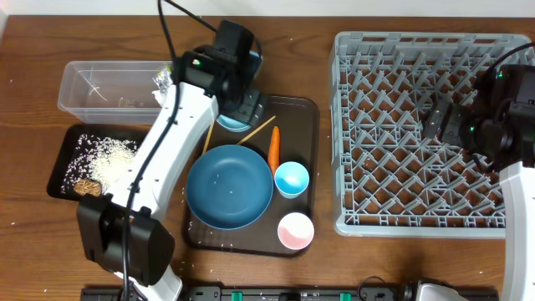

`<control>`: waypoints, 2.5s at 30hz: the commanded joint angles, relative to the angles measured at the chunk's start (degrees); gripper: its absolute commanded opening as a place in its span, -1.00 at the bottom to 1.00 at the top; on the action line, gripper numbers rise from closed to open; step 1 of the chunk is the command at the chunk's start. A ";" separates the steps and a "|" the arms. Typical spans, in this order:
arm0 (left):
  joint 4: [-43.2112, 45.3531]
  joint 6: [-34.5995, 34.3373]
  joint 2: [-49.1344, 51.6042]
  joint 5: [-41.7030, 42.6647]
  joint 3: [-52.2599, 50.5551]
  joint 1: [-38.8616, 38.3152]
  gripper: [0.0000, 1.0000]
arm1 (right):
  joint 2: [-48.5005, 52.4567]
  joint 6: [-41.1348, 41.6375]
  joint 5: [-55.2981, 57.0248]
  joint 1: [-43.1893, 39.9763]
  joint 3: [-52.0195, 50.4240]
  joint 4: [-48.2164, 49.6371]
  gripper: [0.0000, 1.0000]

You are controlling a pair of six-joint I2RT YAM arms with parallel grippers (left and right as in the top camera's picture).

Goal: Sort waste into correct bins and load items into the dishwasher rack

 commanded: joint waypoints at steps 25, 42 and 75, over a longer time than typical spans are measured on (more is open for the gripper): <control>5.55 0.17 1.42 -0.26 -2.38 -0.42 0.98 | -0.33 -0.07 0.57 -0.37 0.59 -0.94 0.99; 12.31 10.03 11.47 -0.26 -2.36 -0.63 0.97 | -0.33 -0.09 0.59 -0.37 0.57 -1.14 0.98; 15.50 7.82 16.72 2.73 -2.97 -1.42 0.89 | -0.33 -0.07 0.57 -0.37 0.57 -1.18 0.98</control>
